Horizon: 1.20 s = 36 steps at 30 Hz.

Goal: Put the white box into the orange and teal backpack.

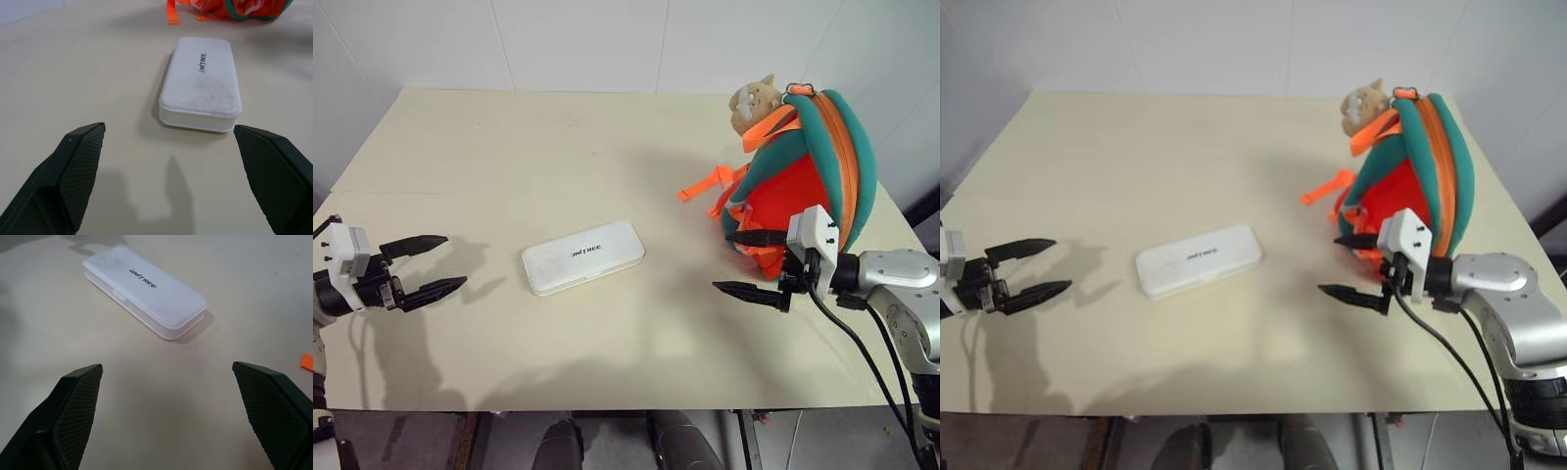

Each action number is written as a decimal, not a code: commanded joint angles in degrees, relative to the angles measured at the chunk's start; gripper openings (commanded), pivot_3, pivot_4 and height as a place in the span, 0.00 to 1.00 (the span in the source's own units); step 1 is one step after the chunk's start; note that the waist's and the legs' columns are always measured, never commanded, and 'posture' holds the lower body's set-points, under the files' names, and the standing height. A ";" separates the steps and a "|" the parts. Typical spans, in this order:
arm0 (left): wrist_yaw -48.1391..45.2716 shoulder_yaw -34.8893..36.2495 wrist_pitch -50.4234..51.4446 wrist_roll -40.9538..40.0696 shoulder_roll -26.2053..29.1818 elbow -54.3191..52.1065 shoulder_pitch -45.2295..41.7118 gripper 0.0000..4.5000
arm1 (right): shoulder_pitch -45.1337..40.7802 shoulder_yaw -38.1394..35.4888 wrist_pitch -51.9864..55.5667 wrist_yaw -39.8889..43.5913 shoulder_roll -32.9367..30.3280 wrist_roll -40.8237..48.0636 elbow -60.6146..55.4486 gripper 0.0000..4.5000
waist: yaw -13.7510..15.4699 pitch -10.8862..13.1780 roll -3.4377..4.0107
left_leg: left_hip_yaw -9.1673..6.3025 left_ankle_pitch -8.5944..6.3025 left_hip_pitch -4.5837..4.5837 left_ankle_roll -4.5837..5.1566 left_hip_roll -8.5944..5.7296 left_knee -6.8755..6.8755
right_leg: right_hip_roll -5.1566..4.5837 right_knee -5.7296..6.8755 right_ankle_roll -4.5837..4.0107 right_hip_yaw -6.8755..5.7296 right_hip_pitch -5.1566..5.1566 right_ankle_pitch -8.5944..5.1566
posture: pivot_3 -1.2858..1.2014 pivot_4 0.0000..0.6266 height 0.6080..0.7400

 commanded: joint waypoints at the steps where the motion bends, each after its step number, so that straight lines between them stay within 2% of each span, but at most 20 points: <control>1: 0.19 0.14 -0.50 0.23 0.47 0.36 -1.43 1.00 | 0.23 -2.20 0.66 -1.67 0.40 1.67 -3.30 1.00 | -0.02 0.00 0.00 | -0.01 0.00 0.00 0.00 0.00 0.01 | 0.01 0.00 0.00 0.00 0.00 0.00 | 0.52 0.24 1.00; 8: 0.79 -1.51 -0.38 0.39 -1.52 0.02 -3.91 1.00 | -1.16 -1.01 2.06 -3.67 1.89 2.38 -4.23 1.00 | 0.03 0.00 0.00 | 0.00 0.00 -0.01 0.00 0.00 -0.01 | 0.01 -0.03 0.00 0.00 0.00 0.00 | 0.52 0.24 1.00; 18: 3.70 -2.14 -0.39 2.20 -1.26 -1.61 -3.04 1.00 | -4.44 1.91 3.97 -6.51 3.21 1.06 -4.96 1.00 | -0.05 0.00 0.00 | -0.02 0.00 0.00 0.00 0.00 0.01 | 0.01 0.02 0.00 0.00 0.00 0.00 | 0.52 0.24 1.00; 22: 10.28 -2.05 -0.67 3.39 -4.07 -4.04 -3.23 1.00 | -6.61 4.27 3.63 -8.44 5.56 -0.56 -4.01 1.00 | 0.00 0.00 0.00 | -0.02 0.00 0.00 0.00 0.01 0.01 | 0.01 0.02 0.00 0.00 0.00 0.00 | 0.52 0.24 1.00; 28: 16.17 -3.44 3.68 4.64 -5.39 -9.53 -0.95 1.00 | -9.43 8.82 4.45 -12.73 9.62 -4.21 -3.27 1.00 | 0.03 0.00 -0.01 | -0.05 0.00 -0.02 -0.01 0.01 0.02 | 0.00 0.03 0.01 -0.01 -0.01 0.00 | 0.52 0.24 1.00; 31: 19.02 -3.37 9.93 2.77 -5.82 -14.09 0.80 0.88 | -11.16 10.82 4.21 -16.12 11.94 -8.08 -0.10 0.89 | -0.18 0.00 -0.01 | -0.04 0.00 -0.01 -0.01 0.01 0.01 | 0.00 0.06 0.01 0.01 -0.01 0.00 | 0.52 0.24 1.00; 33: 21.95 -2.98 16.30 1.77 -5.49 -17.32 2.35 0.76 | -11.31 11.60 3.54 -15.55 12.56 -8.82 0.10 0.74 | -0.11 0.00 -0.01 | -0.04 0.01 -0.01 -0.01 0.01 0.03 | 0.00 0.08 0.01 0.01 -0.02 0.00 | 0.52 0.24 1.00; 36: 24.37 -2.32 18.41 1.85 -6.02 -20.65 4.03 0.55 | -11.93 13.06 2.62 -16.05 13.68 -10.90 1.46 0.52 | -0.16 0.00 -0.01 | -0.08 0.00 -0.02 -0.01 0.01 0.00 | 0.01 0.09 0.00 -0.01 -0.04 0.00 | 0.52 0.24 1.00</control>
